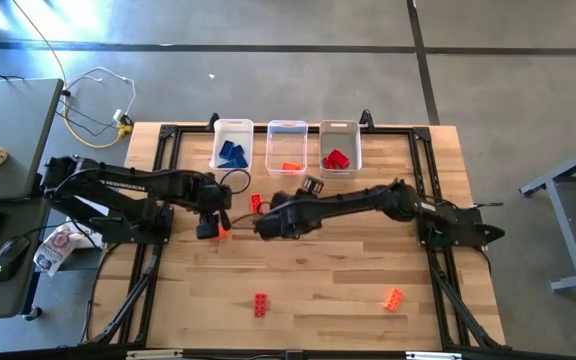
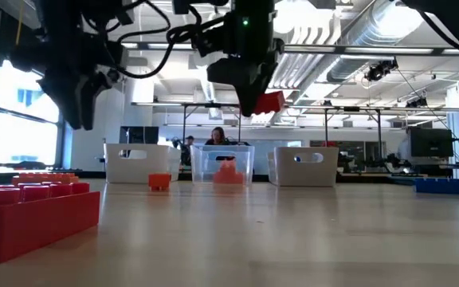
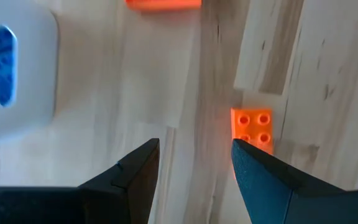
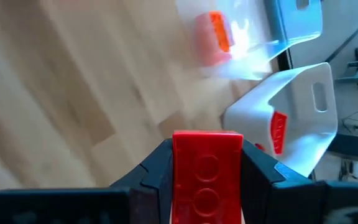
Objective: Sort & place blocks by color
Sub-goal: Put the red game piece into the gray bin
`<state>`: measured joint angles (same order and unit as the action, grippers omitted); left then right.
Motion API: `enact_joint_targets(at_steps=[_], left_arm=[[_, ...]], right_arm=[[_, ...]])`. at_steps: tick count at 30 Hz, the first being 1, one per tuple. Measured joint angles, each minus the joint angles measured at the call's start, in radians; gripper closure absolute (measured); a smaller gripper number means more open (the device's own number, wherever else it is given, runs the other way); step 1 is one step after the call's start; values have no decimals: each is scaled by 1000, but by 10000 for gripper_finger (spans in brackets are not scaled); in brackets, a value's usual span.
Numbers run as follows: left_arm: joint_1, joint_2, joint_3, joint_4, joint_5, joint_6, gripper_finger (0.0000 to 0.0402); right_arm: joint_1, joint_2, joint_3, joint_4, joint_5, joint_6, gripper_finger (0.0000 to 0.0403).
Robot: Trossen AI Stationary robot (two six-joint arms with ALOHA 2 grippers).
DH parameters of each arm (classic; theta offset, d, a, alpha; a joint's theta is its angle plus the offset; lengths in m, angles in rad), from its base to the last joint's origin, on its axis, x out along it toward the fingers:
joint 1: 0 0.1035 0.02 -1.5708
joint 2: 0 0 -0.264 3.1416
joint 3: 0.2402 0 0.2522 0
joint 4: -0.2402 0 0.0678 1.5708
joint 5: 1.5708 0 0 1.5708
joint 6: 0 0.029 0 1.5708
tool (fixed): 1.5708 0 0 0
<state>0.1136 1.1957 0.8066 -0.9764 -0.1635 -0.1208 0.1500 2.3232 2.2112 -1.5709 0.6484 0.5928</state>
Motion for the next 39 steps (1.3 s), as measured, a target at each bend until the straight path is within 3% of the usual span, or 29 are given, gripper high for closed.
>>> enact_joint_targets(at_steps=[13, 21, 26, 33, 39], left_arm=[[-42, 0, -43, 11, 8, -57, 216], [-83, 0, -43, 7, 60, -113, 216], [-115, 1, -43, 7, 61, -150, 216], [-148, 1, -43, 7, 61, -165, 216], [-154, 1, -43, 7, 70, -165, 213]], right_arm=[[-129, -58, 0, 0, 105, -105, 297], [-245, -104, -1, -1, 95, -239, 297], [-341, -156, -1, 0, 3, -321, 297], [-514, -186, -1, 0, -237, -424, 297], [-669, -186, -1, 5, -366, -487, 297]])
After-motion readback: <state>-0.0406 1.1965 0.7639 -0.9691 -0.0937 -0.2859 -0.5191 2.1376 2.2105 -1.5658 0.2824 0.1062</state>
